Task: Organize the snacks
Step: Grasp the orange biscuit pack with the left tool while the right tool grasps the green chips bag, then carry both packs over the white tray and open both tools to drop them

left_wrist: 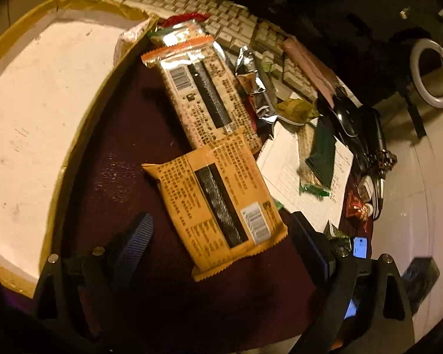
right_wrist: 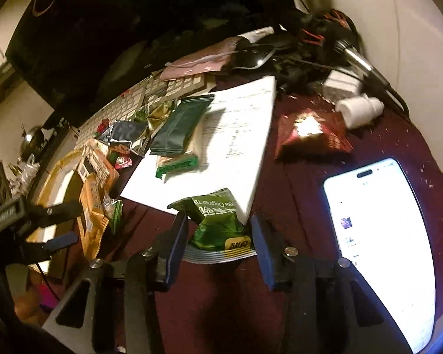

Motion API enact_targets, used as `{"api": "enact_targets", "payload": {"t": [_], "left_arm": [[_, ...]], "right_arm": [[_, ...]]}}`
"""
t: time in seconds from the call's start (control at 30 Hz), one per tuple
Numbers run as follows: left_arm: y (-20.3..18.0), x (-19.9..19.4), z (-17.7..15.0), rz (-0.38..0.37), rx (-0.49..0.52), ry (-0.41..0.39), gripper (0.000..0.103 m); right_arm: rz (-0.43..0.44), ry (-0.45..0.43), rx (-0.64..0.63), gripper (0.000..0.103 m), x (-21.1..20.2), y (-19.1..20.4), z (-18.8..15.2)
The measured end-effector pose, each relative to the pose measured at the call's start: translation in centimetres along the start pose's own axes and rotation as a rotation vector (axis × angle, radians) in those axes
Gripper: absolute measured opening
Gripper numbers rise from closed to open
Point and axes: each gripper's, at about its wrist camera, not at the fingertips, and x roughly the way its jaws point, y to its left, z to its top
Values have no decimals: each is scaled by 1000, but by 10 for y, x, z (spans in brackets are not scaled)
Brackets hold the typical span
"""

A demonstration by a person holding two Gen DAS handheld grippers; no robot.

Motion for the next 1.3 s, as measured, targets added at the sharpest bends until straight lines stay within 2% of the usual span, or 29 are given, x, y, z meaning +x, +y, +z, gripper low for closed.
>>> {"api": "enact_targets", "payload": {"t": [0.1,0.13,0.2,0.3,0.37,0.5,0.73,0.9,1.07,1.13,1.3], "left_arm": [[2,10,5,2,-60,21,93],[-2,11,5,20,-60,7,93],[-6,13,5,54,-38,-5,93],[-5,10,1,68,-20,-38,85],[-3,8,0,72,-24,-53,81],[-4,4,2,88,15,-54,80],[-6,-16,-7,21,72,-79,80],[0,-38,-14,-42,91,-112,80],[12,-79,-11,-53,114,-185,80],[20,-92,-6,-25,125,-215,80],[69,-117,14,80,111,-263,80]], "right_arm": [[7,-29,-19,36,1,10,-2],[22,-30,-21,30,1,13,-2],[48,-24,-32,30,5,18,1],[40,-39,-61,28,10,27,-1],[46,-50,-68,23,9,30,-2],[35,-67,-80,23,5,35,-10],[27,-125,-71,22,-11,40,-14],[51,-155,-108,22,-21,65,-13],[135,-149,-166,22,-20,102,-5],[181,-146,-192,22,-19,117,-2],[325,-93,-298,22,0,165,1]]}}
